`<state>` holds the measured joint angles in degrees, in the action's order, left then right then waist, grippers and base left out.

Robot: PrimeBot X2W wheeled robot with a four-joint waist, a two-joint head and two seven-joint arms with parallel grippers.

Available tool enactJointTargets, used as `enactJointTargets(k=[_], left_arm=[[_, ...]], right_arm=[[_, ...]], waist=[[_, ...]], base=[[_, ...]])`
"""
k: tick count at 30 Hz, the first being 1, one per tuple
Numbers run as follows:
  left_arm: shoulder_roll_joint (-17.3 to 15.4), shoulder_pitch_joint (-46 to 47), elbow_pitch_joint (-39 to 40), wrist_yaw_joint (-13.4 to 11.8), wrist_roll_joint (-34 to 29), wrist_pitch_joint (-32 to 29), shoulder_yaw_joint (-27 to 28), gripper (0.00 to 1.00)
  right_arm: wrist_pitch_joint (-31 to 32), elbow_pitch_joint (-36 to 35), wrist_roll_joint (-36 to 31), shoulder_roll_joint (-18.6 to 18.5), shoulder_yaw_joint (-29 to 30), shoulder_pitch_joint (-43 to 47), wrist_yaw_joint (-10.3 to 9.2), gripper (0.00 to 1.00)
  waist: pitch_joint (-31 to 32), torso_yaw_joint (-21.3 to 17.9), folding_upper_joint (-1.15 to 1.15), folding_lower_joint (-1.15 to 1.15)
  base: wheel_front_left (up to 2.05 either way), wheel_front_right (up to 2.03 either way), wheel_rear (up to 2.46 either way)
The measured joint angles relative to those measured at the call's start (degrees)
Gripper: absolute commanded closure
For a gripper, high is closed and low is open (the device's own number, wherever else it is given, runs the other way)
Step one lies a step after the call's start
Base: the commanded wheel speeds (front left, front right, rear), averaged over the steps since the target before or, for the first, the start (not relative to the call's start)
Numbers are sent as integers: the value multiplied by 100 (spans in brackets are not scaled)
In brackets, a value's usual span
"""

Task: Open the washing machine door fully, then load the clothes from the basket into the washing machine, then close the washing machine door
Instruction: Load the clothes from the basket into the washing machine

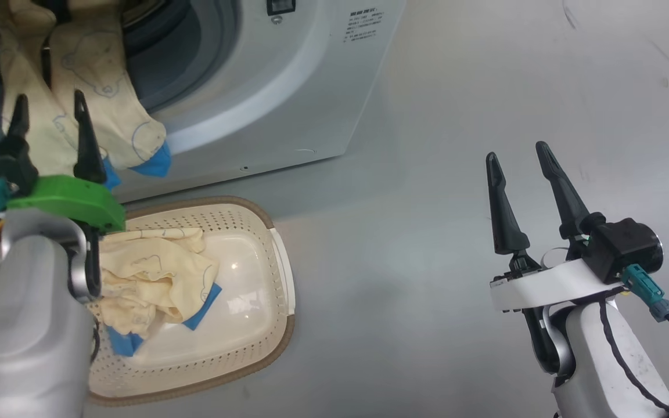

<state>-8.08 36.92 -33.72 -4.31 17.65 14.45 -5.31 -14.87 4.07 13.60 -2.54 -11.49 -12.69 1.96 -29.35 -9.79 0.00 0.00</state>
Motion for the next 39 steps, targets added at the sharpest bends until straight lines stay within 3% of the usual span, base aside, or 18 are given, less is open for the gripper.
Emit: enactJointTargets(k=[14,23,39], left_arm=[[343,-1536,1107,-119,-315,0,-70,0],[360,-2236,1421,-140,-435,0,-200,0],[360,-2729,1978,-165,-520,0,-199,0]], right_arm=[[0,192,-170,-97,115,304,49,0],[1,285,-233,-99,137,546,55,0],[1,319,-264,-87,88,742,99,0]], waist=[[682,445,0,0],[1025,672,0,0],[1211,661,0,0]], base=[[0,0,0],[0,0,0],[0,0,0]])
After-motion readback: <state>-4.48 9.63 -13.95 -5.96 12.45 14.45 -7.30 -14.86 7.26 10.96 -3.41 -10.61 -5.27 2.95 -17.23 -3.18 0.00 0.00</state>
